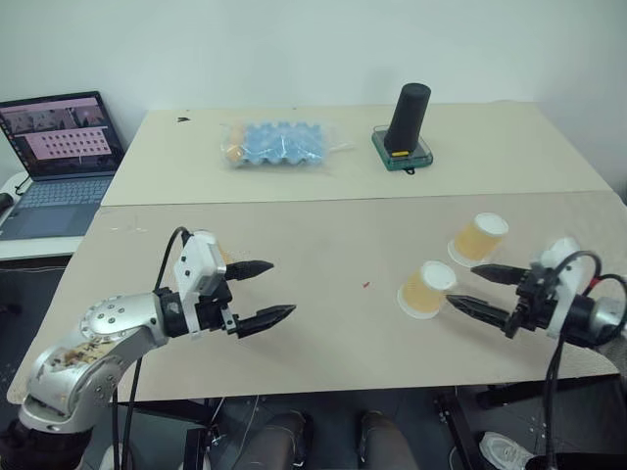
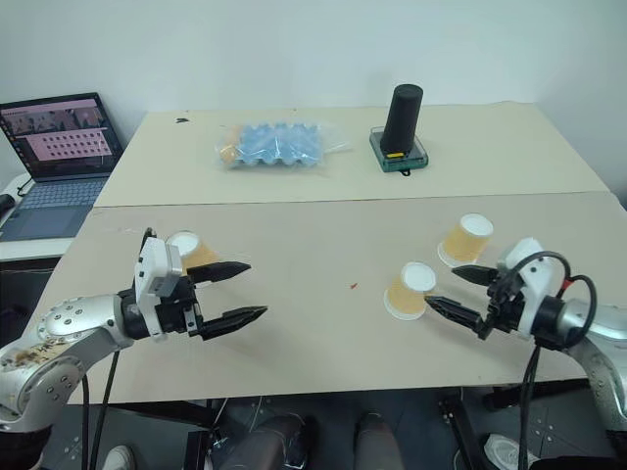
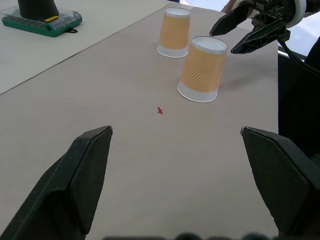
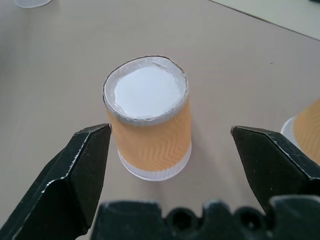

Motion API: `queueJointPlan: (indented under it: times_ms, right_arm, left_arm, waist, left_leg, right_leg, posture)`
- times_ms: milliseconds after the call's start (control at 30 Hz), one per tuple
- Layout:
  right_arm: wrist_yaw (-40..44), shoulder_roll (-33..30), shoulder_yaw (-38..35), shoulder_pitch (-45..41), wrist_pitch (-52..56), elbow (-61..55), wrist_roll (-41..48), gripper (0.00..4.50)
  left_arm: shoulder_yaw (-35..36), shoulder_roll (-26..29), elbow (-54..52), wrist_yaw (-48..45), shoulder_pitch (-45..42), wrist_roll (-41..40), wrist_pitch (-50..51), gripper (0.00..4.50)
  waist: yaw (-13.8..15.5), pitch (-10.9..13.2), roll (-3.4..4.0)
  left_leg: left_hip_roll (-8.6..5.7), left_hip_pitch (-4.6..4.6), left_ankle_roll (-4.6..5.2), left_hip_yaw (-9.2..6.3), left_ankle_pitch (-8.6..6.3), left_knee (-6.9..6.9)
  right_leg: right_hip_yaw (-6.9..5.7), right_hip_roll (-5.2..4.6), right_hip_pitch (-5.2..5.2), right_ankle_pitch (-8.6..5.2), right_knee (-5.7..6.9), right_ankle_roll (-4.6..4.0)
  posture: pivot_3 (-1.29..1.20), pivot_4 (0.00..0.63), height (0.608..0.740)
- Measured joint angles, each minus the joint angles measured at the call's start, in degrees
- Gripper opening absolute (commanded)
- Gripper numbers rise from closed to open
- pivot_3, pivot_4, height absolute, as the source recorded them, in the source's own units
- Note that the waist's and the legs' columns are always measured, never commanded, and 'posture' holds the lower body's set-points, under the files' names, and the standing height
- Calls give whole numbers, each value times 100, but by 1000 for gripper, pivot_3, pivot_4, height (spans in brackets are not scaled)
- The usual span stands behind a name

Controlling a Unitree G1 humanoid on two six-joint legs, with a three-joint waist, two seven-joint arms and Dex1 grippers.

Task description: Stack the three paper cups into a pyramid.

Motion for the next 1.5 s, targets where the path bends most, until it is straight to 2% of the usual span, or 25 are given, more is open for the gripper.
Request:
queueJointPlan:
  times_ms: [233,500,733,767,867,900,1100,1233,1367,1500]
  right_arm:
    - [2,97,355,-330,-7,49,-163,4500]
    - [-115,557,790,-867,-50,399,-435,4500]
    - [-97,628,835,-1089,-80,628,-591,4500]
    - [-80,629,836,-1092,-81,641,-603,3996]
    - [-47,632,850,-1092,-86,653,-660,3192]
    - [-36,633,852,-1096,-88,653,-662,2757]
    - [-39,719,885,-1289,-85,640,-648,2737]
    - [-103,876,1092,-1754,-24,594,-653,2737]
    - [-197,1425,1652,-2695,148,438,-646,2737]
    - [-153,2156,2515,-3615,182,506,-806,2737]
  left_arm:
    - [62,-20,-164,190,36,-26,161,4388]
    - [91,-44,-248,396,39,-129,198,4388]
    - [91,-44,-263,480,36,-134,281,4388]
    - [91,-43,-263,487,36,-133,282,4500]
    - [90,-43,-263,488,36,-122,281,4500]
    - [91,-43,-263,488,37,-120,281,4500]
    - [91,-43,-263,484,63,-119,280,4500]
    - [108,-40,-272,453,154,-91,277,4500]
    - [100,-39,-294,438,194,-46,277,4500]
    - [66,-40,-324,396,196,-4,278,4500]
  waist:
    - [26,0,-1]
    - [24,1,-1]
    - [29,1,-1]
    - [29,1,-1]
    - [30,1,-1]
    - [29,1,-1]
    - [16,0,-1]
    - [-16,1,-1]
    - [-102,1,-3]
    - [-134,1,-5]
  left_leg:
    - [5,2,-3,4,2,0]
    - [3,2,-5,7,3,0]
    - [5,2,-6,8,4,0]
    - [5,2,-7,8,4,0]
    - [4,2,-7,9,4,0]
    - [4,2,-7,10,4,0]
    - [6,2,-8,13,5,0]
    - [9,1,-12,17,7,0]
    - [21,0,-18,20,11,0]
    - [26,1,-23,19,11,0]
  right_leg:
    - [2,1,-3,2,4,-2]
    - [4,17,-9,4,6,-4]
    - [7,25,-11,6,7,-6]
    - [7,24,-13,7,8,-6]
    - [8,24,-14,7,8,-7]
    - [8,25,-15,7,8,-7]
    - [13,24,-18,9,11,-9]
    - [17,24,-22,13,13,-13]
    - [19,25,-25,20,12,-20]
    - [16,43,-47,24,13,-27]
  posture:
    - [0,150,740]
    - [0,150,740]
    - [0,150,740]
    - [0,150,740]
    - [0,150,740]
    - [0,150,740]
    - [0,150,740]
    - [0,150,740]
    - [0,150,740]
    - [0,150,740]
